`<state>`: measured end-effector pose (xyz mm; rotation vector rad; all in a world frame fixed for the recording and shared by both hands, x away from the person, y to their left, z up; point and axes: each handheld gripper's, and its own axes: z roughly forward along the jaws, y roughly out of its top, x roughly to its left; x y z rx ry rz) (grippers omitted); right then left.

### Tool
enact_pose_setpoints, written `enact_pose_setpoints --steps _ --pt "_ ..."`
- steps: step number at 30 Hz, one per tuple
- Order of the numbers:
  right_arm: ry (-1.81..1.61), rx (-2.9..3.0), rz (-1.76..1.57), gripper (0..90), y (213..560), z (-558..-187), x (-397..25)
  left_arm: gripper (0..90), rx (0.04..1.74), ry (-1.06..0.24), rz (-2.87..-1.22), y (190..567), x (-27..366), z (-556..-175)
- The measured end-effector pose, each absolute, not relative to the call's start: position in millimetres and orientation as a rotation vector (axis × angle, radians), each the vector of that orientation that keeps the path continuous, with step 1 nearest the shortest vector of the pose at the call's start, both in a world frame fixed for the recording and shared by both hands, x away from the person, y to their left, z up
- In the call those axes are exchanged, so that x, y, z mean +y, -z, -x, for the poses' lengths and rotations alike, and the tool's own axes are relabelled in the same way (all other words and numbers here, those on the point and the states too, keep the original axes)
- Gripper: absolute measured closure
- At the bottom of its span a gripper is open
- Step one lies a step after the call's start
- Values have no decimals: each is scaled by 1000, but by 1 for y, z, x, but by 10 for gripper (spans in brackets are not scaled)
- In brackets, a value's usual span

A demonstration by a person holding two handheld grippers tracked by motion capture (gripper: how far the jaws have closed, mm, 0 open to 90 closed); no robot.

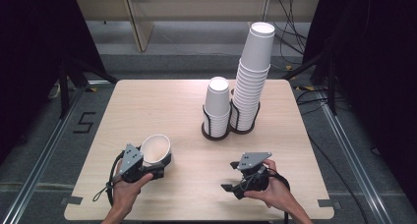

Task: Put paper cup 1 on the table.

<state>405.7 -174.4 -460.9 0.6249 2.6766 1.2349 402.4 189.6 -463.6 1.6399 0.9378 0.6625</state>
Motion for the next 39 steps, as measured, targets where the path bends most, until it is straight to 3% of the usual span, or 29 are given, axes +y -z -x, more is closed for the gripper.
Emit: enact_pose_setpoints --steps 39 --pt "-1181 2618 -711 215 465 -395 -203 127 1129 -785 -1612 475 207 -539"
